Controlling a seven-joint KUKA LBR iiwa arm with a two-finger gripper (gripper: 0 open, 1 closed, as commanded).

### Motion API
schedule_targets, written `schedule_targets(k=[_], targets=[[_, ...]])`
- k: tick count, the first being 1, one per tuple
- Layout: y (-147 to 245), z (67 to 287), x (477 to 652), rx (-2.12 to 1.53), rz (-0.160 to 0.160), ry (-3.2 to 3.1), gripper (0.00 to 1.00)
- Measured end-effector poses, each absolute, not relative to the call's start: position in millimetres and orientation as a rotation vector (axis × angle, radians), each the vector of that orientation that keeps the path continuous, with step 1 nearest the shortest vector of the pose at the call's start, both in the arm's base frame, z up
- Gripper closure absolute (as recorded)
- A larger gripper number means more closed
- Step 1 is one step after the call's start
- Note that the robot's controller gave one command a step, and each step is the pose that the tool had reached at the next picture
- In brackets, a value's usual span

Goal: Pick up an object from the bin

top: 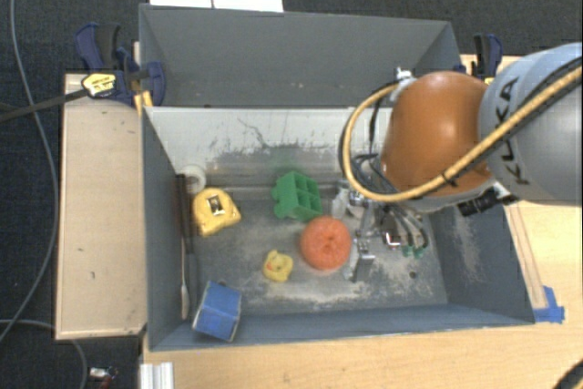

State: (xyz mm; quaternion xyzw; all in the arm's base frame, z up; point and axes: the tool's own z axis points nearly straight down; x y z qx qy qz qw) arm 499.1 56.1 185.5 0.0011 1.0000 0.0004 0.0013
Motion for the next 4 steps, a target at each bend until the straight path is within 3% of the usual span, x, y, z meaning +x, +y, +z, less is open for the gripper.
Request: schedule_targets(k=[1, 2, 3, 4], targets=[[56.1, 185.5, 499.1, 0.004, 0.001, 3.139, 0.00], [68.4, 159.3, 502.9, -0.172, 0.000, 3.126, 0.00], [75.2, 82.4, 518.9, -0.413, 0.001, 3.105, 0.00], [62.1, 62.1, 525.3, -0.215, 0.007, 3.151, 0.00]])
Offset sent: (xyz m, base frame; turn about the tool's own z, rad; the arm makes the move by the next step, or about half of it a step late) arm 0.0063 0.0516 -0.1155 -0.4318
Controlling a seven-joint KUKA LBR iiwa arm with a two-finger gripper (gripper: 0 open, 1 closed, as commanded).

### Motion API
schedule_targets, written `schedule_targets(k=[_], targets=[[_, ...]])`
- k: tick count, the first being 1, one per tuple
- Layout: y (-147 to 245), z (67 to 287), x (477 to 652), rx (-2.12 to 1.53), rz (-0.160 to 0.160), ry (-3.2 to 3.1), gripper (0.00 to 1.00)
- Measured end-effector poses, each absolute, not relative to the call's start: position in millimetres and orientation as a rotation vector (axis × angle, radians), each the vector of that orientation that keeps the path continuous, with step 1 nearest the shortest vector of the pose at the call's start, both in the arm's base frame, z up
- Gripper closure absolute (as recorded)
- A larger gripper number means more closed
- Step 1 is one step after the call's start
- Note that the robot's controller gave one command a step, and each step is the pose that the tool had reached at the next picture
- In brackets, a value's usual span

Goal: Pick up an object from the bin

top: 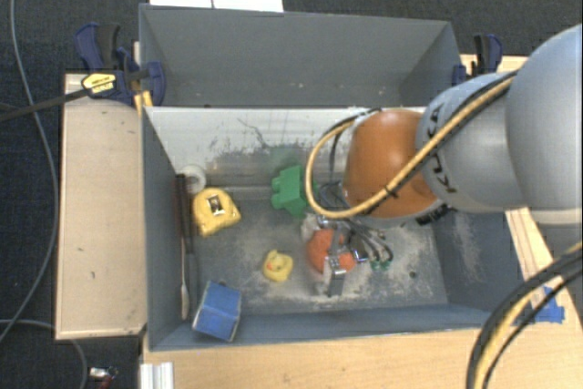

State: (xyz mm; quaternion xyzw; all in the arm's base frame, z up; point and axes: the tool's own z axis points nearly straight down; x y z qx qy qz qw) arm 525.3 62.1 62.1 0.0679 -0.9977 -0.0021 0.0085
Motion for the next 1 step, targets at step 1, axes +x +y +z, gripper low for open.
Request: schedule_targets(k=[1], targets=[[39.4, 72.2, 544.0, 0.116, -0.004, -3.124, 0.00]])
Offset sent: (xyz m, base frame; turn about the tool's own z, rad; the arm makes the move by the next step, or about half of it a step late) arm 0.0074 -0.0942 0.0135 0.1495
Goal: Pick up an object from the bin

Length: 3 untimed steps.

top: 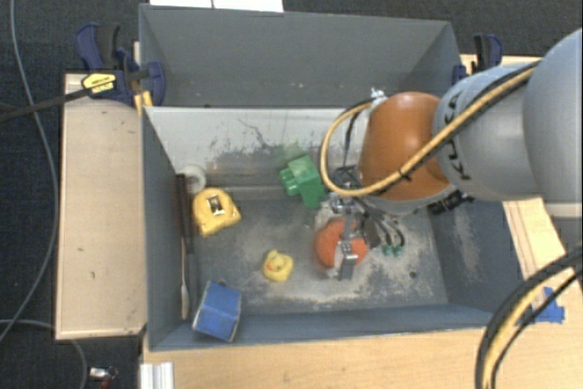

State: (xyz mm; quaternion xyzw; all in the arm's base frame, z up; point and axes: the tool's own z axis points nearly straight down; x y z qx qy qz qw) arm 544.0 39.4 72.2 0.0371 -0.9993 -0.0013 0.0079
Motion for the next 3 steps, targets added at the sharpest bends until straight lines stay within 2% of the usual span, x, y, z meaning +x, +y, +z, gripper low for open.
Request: schedule_targets(k=[1, 2, 3], targets=[[-25.3, 75.2, 535.4, -0.012, -0.006, -3.128, 0.00], [-78.2, 70.9, 558.2, -0.202, -0.007, -3.124, 0.00], [-86.8, 70.7, 551.1, -0.306, -0.008, -3.114, 0.00]])
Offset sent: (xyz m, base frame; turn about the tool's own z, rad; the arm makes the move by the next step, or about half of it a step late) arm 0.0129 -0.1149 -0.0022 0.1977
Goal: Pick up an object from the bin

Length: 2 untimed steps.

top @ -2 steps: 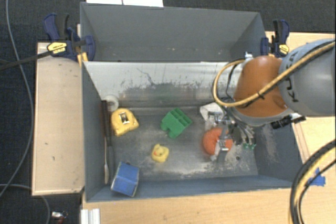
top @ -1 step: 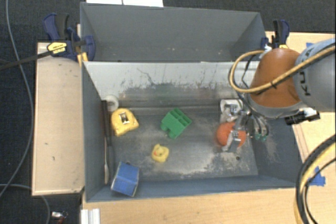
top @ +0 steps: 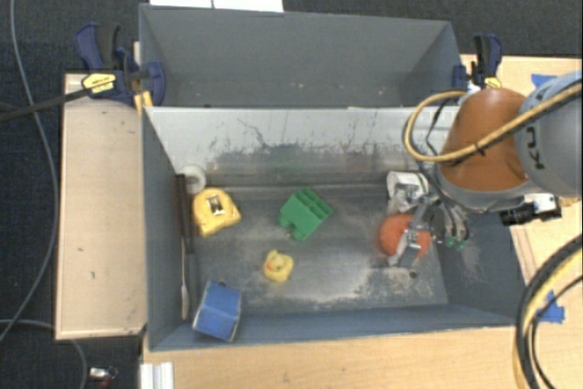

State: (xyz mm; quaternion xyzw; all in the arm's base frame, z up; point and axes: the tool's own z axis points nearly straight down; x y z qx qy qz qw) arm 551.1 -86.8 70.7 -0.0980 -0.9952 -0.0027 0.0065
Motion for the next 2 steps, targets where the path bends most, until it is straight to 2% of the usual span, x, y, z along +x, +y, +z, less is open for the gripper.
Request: schedule_targets(k=[1, 2], targets=[[-109.8, 70.4, 562.2, -0.458, -0.015, -3.093, 1.00], [-109.9, 70.4, 562.2, -0.459, -0.015, -3.093, 1.00]])
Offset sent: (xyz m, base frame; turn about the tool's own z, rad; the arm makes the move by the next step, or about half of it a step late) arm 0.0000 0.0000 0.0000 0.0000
